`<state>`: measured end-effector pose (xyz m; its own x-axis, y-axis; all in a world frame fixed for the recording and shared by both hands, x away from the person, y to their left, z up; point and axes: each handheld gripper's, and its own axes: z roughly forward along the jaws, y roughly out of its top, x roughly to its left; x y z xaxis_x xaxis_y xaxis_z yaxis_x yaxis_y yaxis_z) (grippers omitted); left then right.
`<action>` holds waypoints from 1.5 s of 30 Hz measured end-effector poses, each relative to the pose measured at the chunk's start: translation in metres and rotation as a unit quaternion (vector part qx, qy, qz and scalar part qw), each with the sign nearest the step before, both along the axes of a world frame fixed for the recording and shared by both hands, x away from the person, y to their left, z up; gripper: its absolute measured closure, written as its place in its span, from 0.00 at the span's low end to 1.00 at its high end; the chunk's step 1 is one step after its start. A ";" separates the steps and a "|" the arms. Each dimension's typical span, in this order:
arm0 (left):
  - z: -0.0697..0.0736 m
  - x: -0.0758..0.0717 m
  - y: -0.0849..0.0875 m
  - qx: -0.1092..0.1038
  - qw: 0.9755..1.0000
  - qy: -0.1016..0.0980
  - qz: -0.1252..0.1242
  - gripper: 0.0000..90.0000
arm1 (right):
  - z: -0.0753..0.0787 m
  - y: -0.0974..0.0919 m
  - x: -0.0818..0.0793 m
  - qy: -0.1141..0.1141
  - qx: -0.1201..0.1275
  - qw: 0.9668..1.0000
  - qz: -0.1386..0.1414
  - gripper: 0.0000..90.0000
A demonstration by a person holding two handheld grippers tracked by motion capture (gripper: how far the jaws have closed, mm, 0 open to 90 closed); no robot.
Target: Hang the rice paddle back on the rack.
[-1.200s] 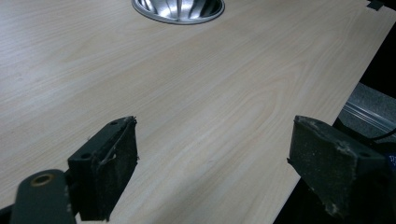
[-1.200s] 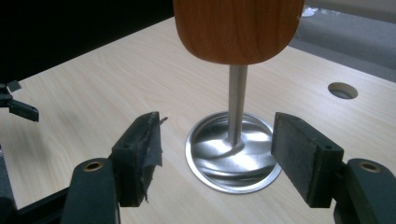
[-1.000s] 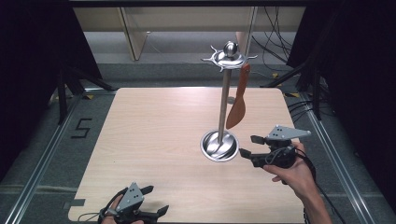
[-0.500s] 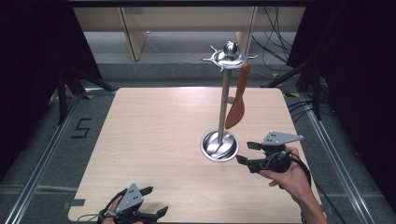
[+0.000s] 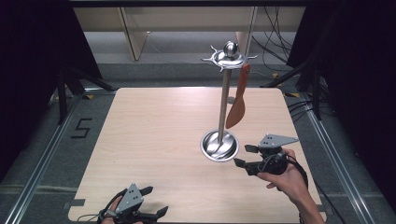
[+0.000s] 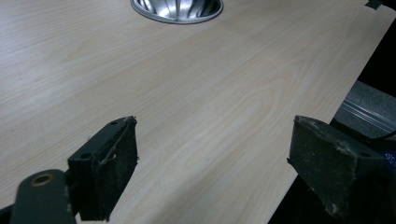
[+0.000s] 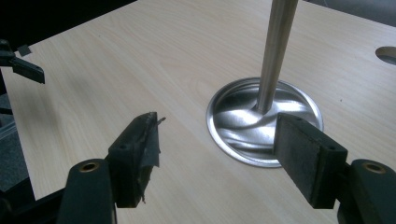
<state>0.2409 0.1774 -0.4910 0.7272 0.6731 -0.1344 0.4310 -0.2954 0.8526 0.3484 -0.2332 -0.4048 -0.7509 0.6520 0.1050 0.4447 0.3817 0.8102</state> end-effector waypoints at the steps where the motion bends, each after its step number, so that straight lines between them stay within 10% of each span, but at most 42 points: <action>1: 0.001 0.000 0.002 0.017 1.000 -0.002 -0.007 0.16 | -0.001 0.000 0.000 0.003 0.002 1.000 0.000 0.36; 45: 0.002 0.000 0.003 0.028 0.999 -0.013 -0.014 0.16 | -0.039 -0.027 -0.021 0.050 0.015 0.998 -0.033 0.31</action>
<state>0.2411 0.1806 -0.4894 0.7491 0.6578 -0.0782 0.3995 -0.3544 0.8455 0.3270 -0.2605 -0.4435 -0.6914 0.6952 0.1968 0.5472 0.3259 0.7709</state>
